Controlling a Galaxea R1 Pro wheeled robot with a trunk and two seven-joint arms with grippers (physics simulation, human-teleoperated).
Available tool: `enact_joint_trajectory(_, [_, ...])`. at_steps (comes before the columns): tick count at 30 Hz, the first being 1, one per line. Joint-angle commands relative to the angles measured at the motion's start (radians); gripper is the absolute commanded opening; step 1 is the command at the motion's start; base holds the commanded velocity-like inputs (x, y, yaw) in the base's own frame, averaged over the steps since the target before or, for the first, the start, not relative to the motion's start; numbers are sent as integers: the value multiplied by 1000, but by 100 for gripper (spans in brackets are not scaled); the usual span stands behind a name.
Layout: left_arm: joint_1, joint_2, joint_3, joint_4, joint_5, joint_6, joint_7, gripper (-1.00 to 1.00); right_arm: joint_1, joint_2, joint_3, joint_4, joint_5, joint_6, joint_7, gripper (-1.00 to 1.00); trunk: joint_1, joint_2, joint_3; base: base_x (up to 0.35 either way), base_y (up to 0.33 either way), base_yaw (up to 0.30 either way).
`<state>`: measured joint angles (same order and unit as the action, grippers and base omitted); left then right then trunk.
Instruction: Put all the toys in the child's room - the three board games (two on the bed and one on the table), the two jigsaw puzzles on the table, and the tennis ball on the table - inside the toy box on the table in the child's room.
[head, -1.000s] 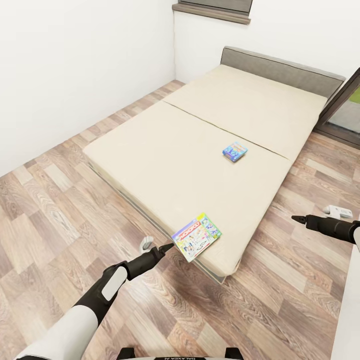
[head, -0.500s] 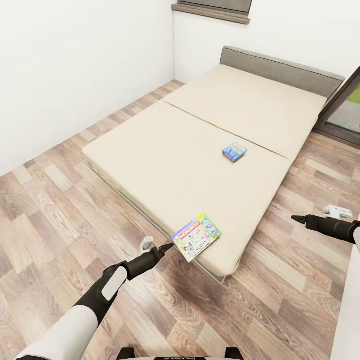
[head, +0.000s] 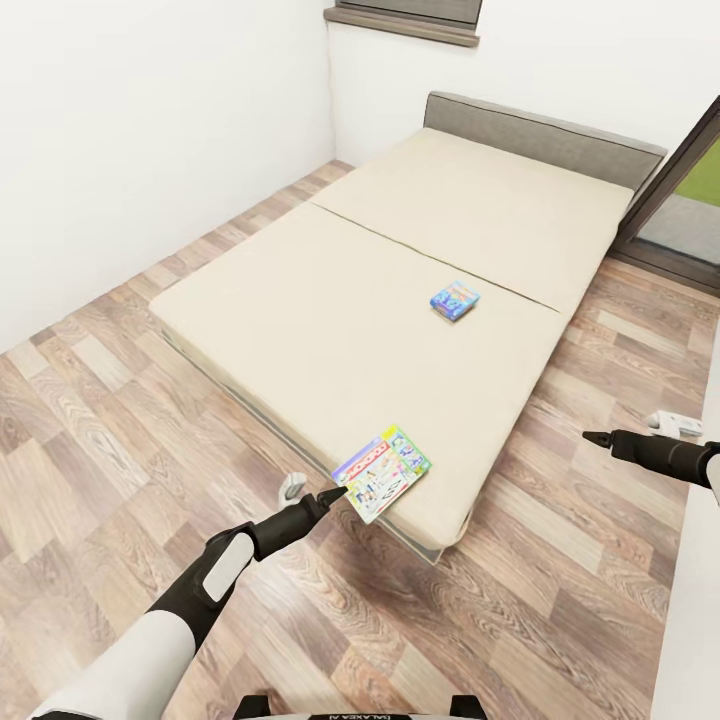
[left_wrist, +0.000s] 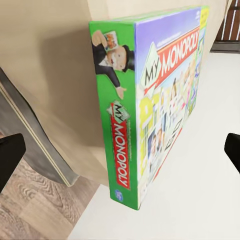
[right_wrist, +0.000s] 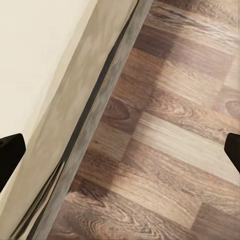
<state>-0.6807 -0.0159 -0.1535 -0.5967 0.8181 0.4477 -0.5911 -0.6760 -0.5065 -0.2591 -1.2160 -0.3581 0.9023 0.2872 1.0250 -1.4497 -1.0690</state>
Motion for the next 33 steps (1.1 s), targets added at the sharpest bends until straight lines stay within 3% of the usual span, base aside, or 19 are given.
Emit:
enact_joint_trajectory(1, [0, 0, -1, 0, 10, 9, 1, 100, -1, 0, -2, 0, 7, 4, 9, 100, 0, 0, -1, 0, 0, -21])
enact_joint_trajectory(21, [0, 0, -1, 0, 10, 5, 1, 100, 17, 0, -2, -31, 8, 4, 9, 100, 0, 0, -1, 0, 0, -8])
enact_joint_trajectory(33, [0, 2, 0, 0, 10, 3, 1, 100, 36, 0, -2, -62, 7, 4, 8, 100, 0, 0, -1, 0, 0, -106])
